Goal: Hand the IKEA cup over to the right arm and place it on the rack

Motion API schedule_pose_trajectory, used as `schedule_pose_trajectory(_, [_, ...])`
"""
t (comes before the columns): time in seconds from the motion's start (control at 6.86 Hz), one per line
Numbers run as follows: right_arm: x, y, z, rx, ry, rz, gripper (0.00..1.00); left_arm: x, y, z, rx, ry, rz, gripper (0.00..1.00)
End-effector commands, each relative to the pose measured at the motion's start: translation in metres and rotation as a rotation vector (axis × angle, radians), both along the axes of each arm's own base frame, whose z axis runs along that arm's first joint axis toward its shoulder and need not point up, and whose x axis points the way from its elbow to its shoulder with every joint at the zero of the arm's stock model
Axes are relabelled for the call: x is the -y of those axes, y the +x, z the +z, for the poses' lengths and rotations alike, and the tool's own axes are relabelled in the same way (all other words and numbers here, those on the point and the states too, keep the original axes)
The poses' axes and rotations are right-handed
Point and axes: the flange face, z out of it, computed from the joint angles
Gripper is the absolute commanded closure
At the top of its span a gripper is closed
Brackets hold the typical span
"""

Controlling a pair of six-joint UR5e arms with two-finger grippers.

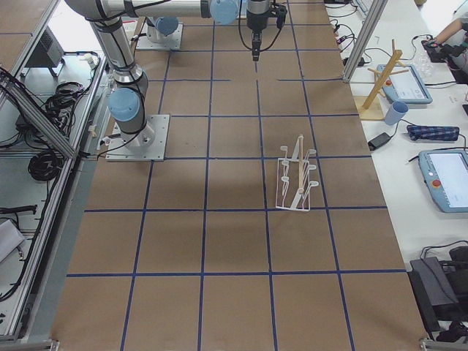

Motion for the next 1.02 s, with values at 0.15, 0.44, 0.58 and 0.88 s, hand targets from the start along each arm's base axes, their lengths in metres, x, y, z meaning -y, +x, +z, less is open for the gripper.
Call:
schedule_pose_trajectory(0.15, [0.0, 0.0, 0.0, 0.0, 0.001, -0.001, 0.0, 0.002, 0.04, -0.051, -0.021, 0.019, -0.219, 0.0])
schedule_pose_trajectory(0.44, [0.0, 0.0, 0.0, 0.001, -0.001, -0.001, 0.0, 0.009, 0.066, -0.078, -0.015, 0.006, -0.295, 0.0])
schedule_pose_trajectory(0.58, [0.0, 0.0, 0.0, 0.001, 0.001, -0.001, 0.0, 0.012, 0.067, -0.086, -0.025, 0.012, -0.306, 0.0])
schedule_pose_trajectory(0.88, [0.0, 0.0, 0.0, 0.001, -0.001, -0.001, 0.0, 0.016, 0.07, -0.103, -0.044, 0.032, -0.306, 0.0])
